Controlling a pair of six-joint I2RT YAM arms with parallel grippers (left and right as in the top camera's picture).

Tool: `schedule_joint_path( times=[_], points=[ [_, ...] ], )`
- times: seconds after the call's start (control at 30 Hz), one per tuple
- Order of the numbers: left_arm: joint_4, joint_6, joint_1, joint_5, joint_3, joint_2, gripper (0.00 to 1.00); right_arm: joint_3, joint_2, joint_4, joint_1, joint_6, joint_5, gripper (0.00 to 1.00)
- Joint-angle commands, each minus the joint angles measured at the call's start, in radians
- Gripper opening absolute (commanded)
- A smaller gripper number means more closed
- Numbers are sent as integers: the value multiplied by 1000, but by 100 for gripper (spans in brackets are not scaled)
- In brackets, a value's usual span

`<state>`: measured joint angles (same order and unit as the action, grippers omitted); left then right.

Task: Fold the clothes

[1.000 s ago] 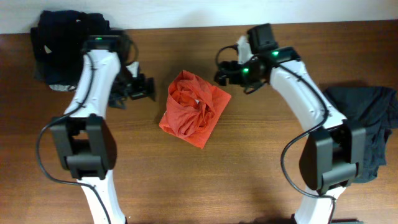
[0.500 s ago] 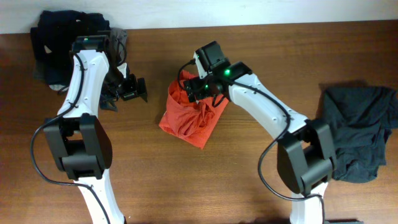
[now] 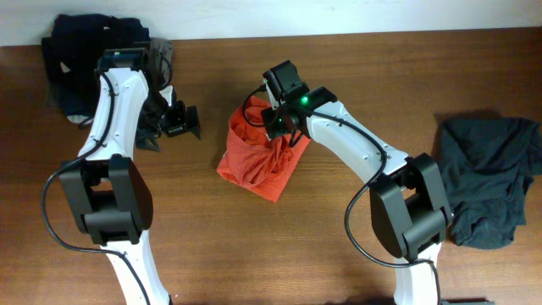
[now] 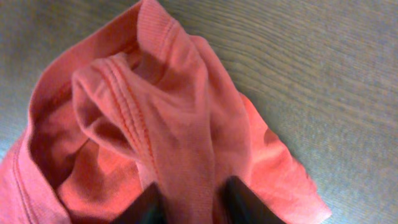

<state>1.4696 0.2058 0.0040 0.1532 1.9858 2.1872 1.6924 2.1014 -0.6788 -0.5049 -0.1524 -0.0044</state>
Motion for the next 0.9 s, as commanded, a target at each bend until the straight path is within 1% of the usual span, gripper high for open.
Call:
schedule_joint_path(
  times=[0.0, 0.1, 0.37, 0.43, 0.5, 0.63, 0.77, 0.83, 0.87],
  points=[
    [0, 10, -1, -1, -5, 6, 99, 13, 0, -1, -4, -19, 58, 19],
    [2, 10, -1, 0, -5, 6, 99, 13, 0, -18, -4, -43, 165, 5],
    [1, 10, -1, 0, -5, 6, 99, 27, 0, -107, -3, -48, 386, 4],
    [1, 10, -1, 0, -5, 6, 99, 46, 0, -135, 0, -48, 440, 8],
    [1, 10, -1, 0, -5, 6, 99, 66, 0, -161, 5, -51, 455, 27],
    [2, 10, -1, 0, -5, 6, 99, 113, 0, -228, 29, -101, 454, 28],
    [6, 10, -1, 1, -5, 6, 99, 174, -1, -355, 61, -181, 488, 27],
    [9, 9, -4, 8, -5, 6, 99, 207, -1, -416, 74, -230, 465, 26],
    [8, 9, -7, 7, -5, 6, 99, 220, -2, -431, 77, -231, 438, 28]
  ],
)
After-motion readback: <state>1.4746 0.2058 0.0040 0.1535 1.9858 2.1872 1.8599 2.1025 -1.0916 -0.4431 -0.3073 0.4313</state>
